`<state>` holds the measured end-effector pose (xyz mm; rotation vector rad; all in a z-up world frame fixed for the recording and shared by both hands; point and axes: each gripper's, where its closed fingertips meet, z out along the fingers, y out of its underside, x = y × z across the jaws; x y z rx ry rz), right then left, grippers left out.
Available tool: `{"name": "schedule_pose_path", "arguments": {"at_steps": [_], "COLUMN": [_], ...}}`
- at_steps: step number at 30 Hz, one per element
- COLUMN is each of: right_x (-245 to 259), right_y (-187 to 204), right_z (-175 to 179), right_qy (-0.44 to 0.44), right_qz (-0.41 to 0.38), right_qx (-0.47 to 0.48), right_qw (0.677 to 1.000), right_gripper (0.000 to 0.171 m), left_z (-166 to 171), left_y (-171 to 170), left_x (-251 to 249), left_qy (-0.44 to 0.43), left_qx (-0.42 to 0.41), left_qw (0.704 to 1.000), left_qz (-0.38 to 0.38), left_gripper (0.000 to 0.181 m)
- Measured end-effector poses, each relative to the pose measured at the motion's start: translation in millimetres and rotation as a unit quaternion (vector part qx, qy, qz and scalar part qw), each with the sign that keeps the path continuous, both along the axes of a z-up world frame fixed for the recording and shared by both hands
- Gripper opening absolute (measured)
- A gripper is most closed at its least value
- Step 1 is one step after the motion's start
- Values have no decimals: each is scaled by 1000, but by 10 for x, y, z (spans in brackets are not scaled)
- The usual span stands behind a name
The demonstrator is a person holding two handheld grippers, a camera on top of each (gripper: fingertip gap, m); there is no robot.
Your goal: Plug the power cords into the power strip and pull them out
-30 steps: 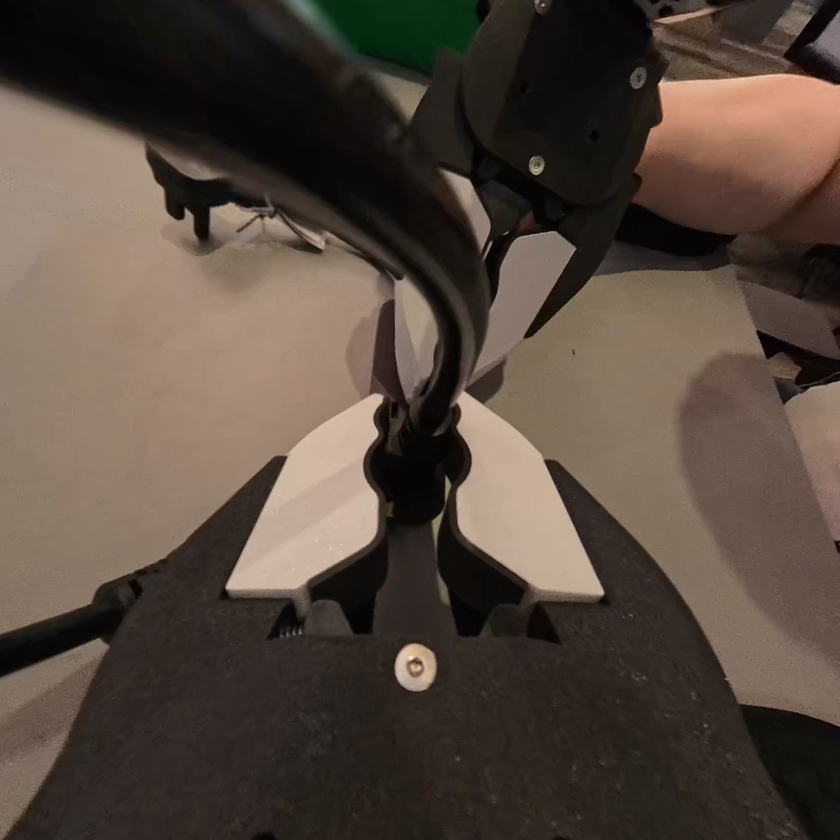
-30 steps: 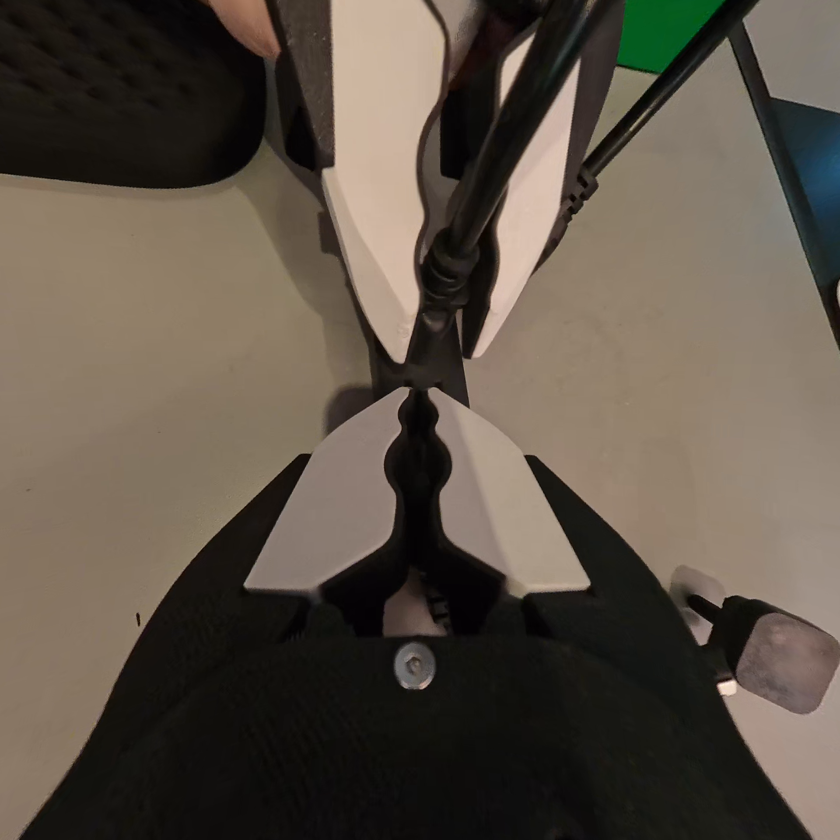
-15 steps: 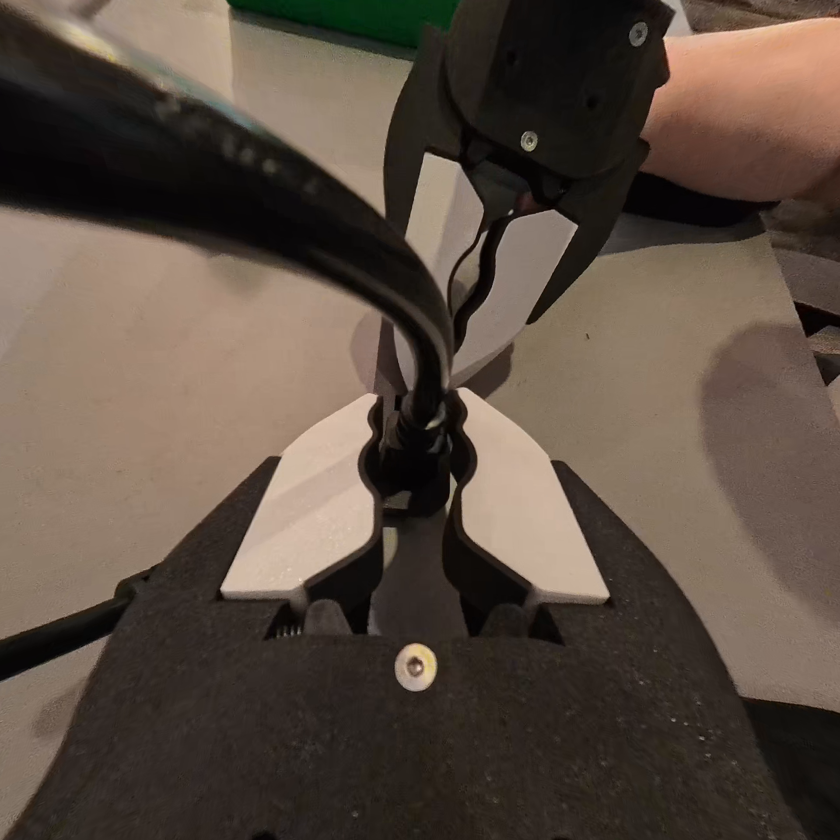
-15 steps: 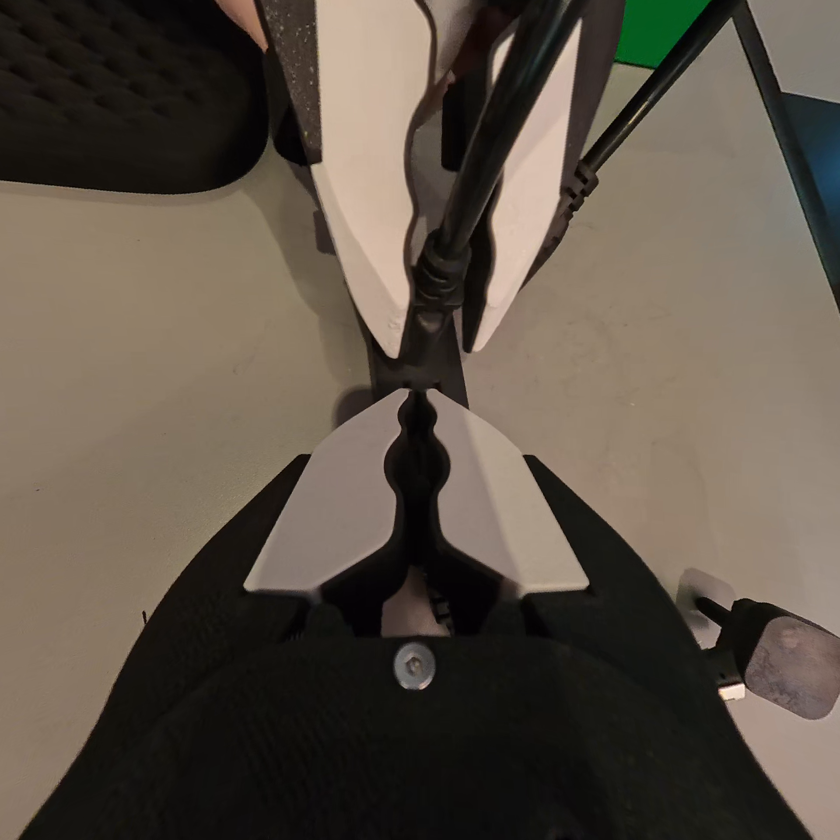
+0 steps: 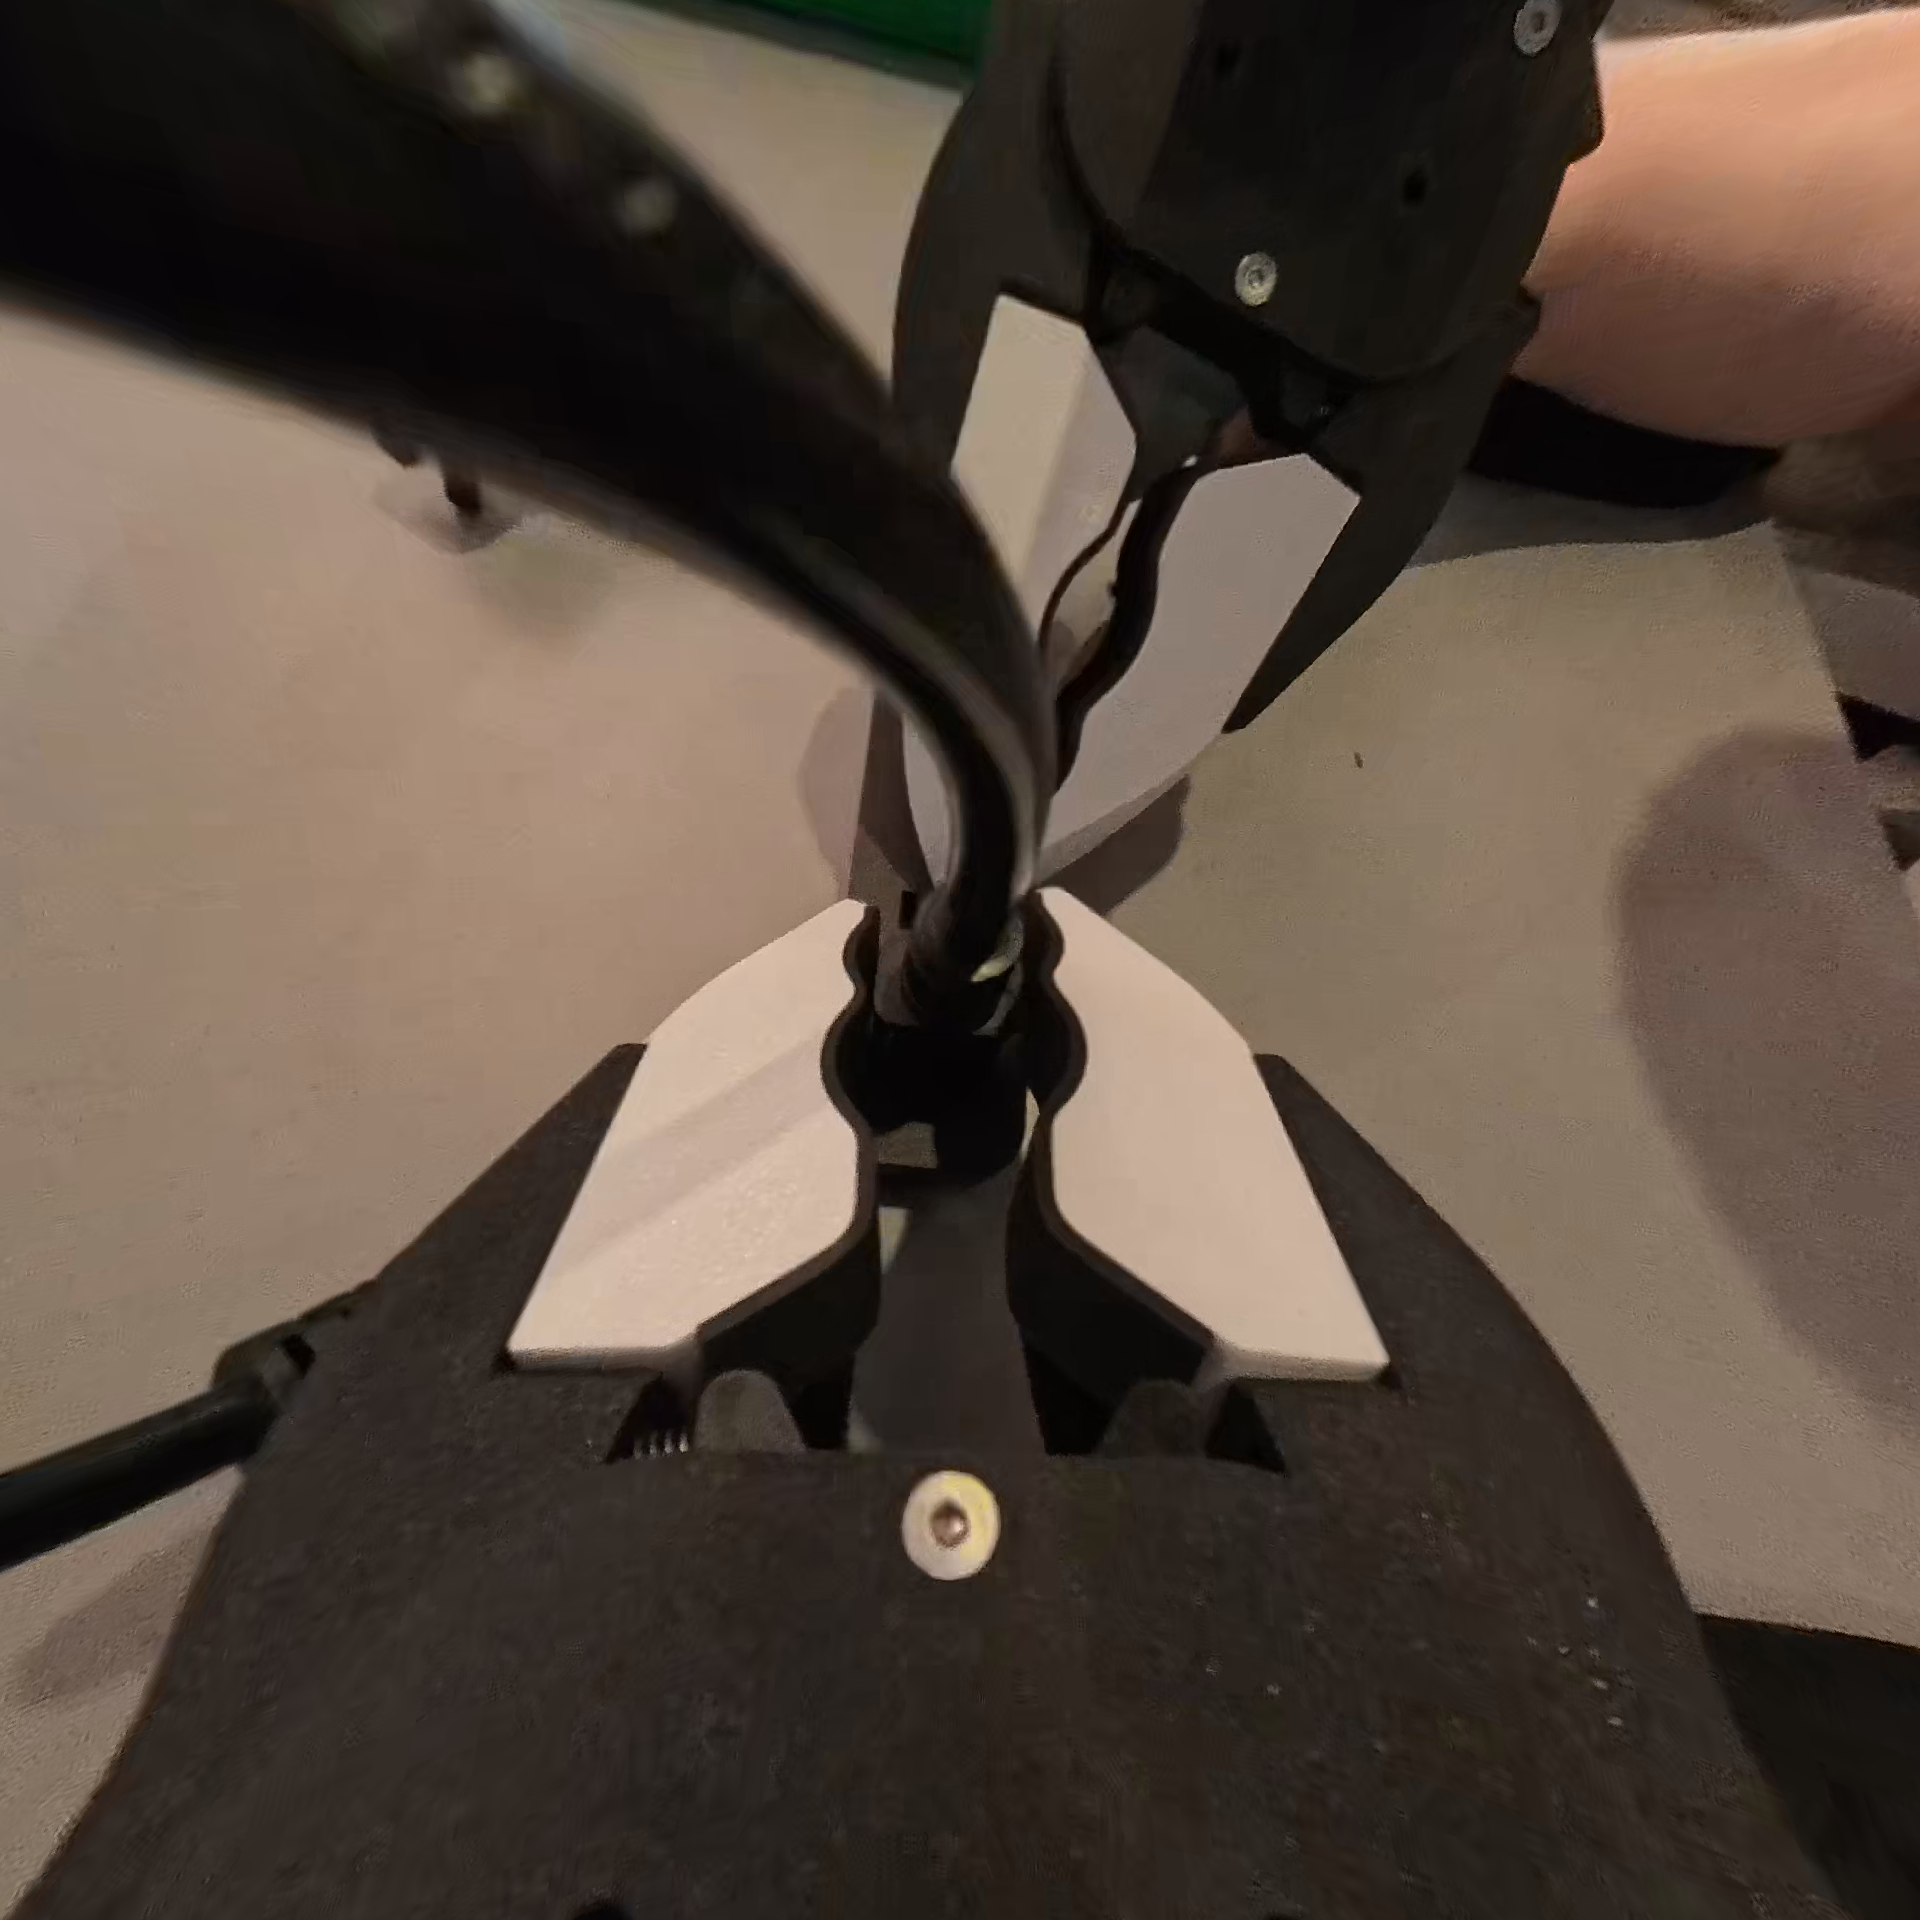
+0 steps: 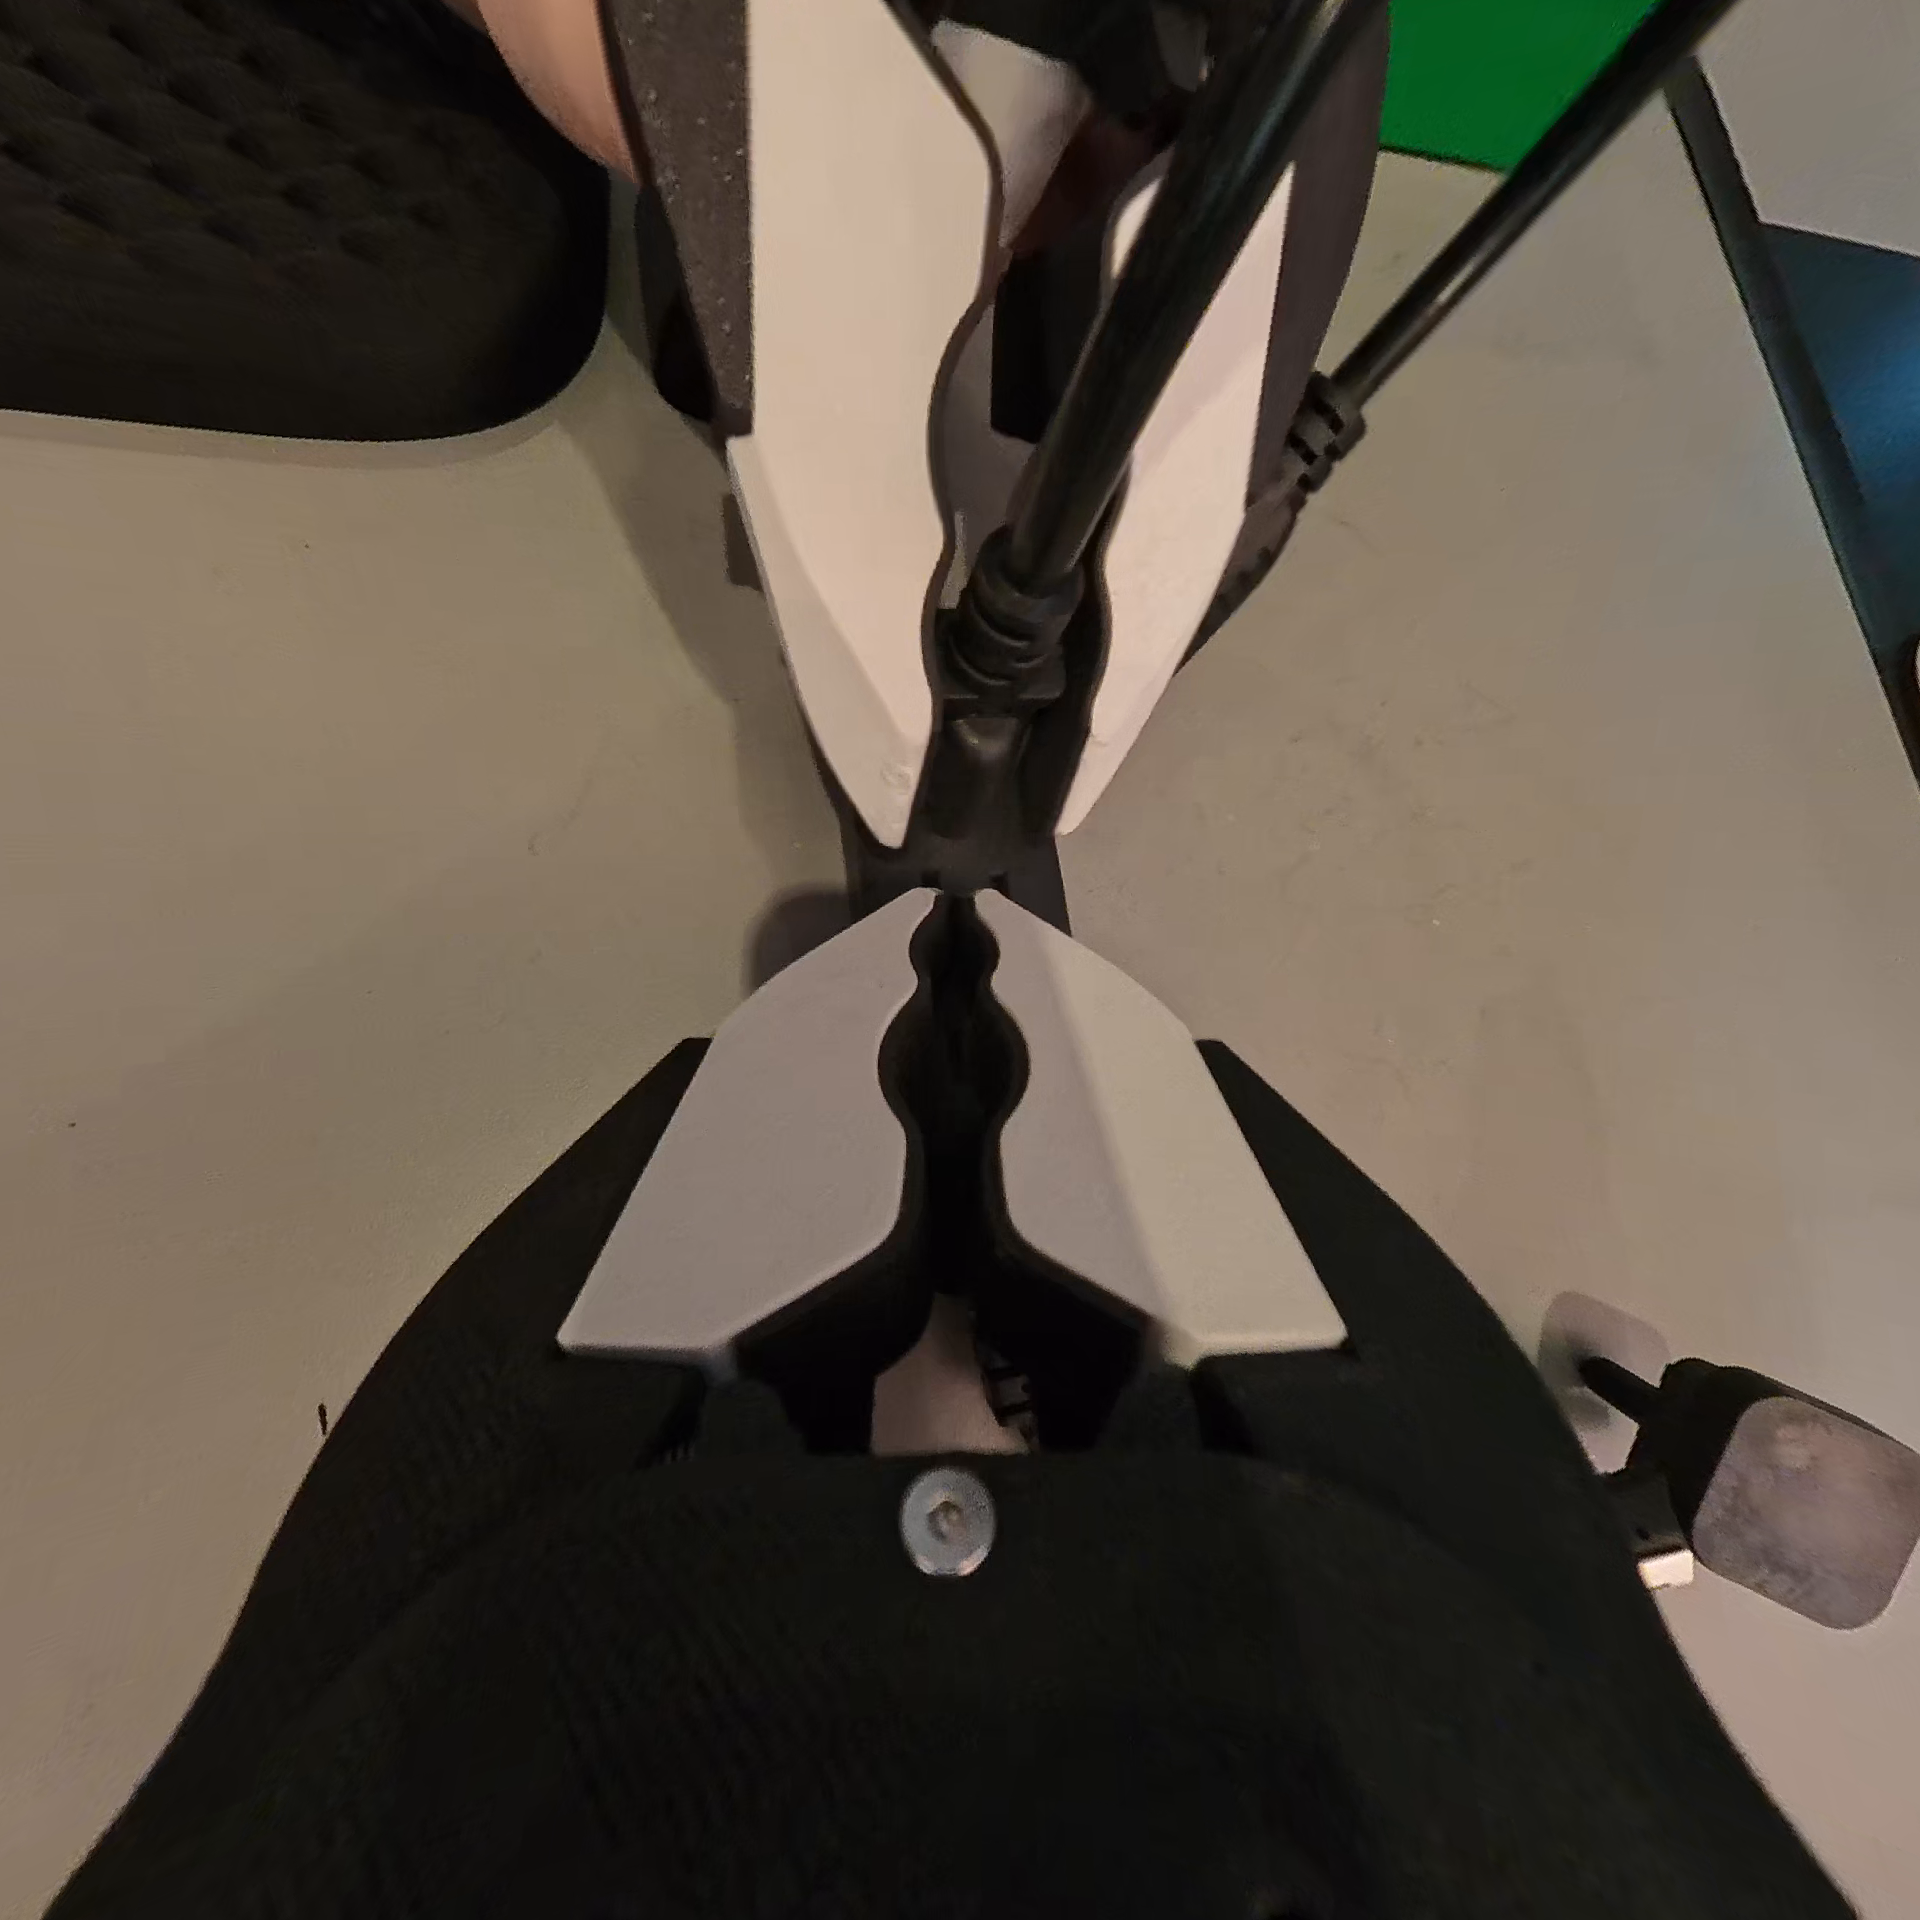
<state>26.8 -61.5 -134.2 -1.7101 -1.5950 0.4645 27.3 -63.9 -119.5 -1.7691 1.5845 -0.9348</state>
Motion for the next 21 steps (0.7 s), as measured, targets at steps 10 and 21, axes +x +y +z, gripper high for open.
{"name": "schedule_pose_path", "arguments": {"at_steps": [10,21], "right_x": [8,7], "right_y": [-18,-22], "right_z": [0,-9], "right_qy": [0,-7], "right_qz": [0,6], "right_qx": [-25,-32], "right_qw": [1000,999], "right_gripper": [6,6], "left_z": [3,22], "left_y": [-33,-2], "left_x": [-5,52], "left_qy": [58,-17], "left_qx": [213,-58], "left_qw": [975,998], "left_qz": [-25,20], "left_gripper": [22,21]}}
